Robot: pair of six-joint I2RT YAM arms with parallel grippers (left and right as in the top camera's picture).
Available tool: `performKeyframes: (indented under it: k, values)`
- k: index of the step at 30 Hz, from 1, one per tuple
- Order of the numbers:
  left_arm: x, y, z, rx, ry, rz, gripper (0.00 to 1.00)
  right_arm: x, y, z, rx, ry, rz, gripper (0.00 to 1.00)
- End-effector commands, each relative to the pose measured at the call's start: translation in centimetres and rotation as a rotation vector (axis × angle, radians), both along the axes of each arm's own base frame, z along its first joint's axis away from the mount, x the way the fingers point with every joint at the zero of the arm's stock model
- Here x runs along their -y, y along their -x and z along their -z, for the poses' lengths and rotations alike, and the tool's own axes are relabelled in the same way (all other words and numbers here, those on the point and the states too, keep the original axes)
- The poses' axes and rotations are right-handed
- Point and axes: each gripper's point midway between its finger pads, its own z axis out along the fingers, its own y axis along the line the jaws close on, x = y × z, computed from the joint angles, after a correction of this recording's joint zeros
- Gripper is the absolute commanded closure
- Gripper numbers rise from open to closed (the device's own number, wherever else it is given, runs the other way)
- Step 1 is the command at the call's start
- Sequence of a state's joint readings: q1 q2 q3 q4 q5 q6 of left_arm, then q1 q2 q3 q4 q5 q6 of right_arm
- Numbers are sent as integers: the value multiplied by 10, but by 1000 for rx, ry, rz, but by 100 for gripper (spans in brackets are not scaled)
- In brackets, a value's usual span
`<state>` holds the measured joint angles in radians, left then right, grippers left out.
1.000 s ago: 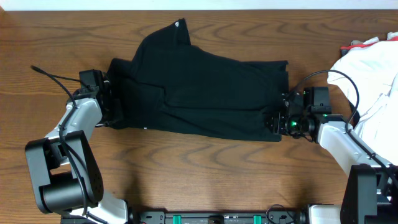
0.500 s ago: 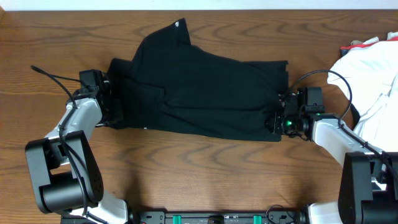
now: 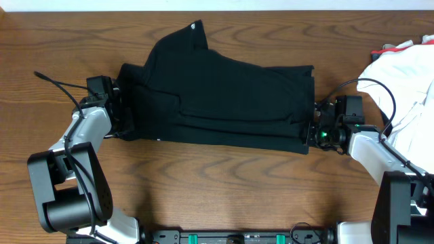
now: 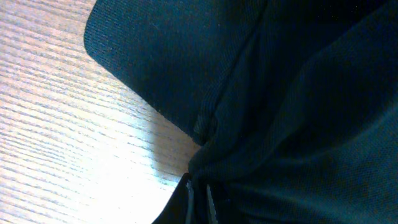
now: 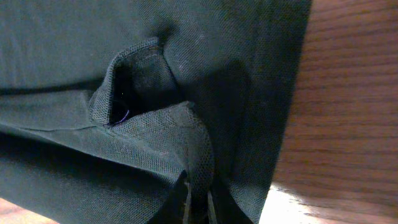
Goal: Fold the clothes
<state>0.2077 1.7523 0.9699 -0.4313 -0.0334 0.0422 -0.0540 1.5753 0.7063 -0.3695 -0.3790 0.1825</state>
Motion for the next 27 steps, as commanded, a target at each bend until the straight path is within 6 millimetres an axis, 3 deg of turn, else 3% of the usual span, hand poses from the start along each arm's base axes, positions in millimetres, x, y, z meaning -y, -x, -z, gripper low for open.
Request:
performKeyframes:
  k: [1, 4, 7, 11, 14, 17, 20, 24, 27]
  values:
    - [-7, -3, -10, 19, -31, -8, 94, 14, -3, -1, 15, 36, 41, 93]
    - [-8, -2, -10, 17, -36, -10, 94, 15, -4, -2, 21, 35, 43, 91]
    - [-8, -1, -9, 12, -34, -9, 94, 11, -3, -2, 19, 19, 36, 79]
    - [-7, -3, -12, 20, -32, -8, 83, 9, -4, -5, 27, 1, 33, 70]
    - [-5, -5, -18, 43, -21, -3, 69, 3, -9, -15, 56, -43, 19, 69]
    - [-4, -8, -27, 72, -17, 0, 45, -5, -15, -32, 103, -86, -3, 67]
    - [-4, -10, -37, 100, -23, -1, 33, -7, -20, -49, 156, -91, -11, 67]
    - [-4, -10, -52, 131, -29, -1, 31, -6, -25, -67, 217, -91, -1, 73]
    - [2, -11, -60, 160, 0, 9, 31, -10, -23, -66, 202, -100, -1, 67]
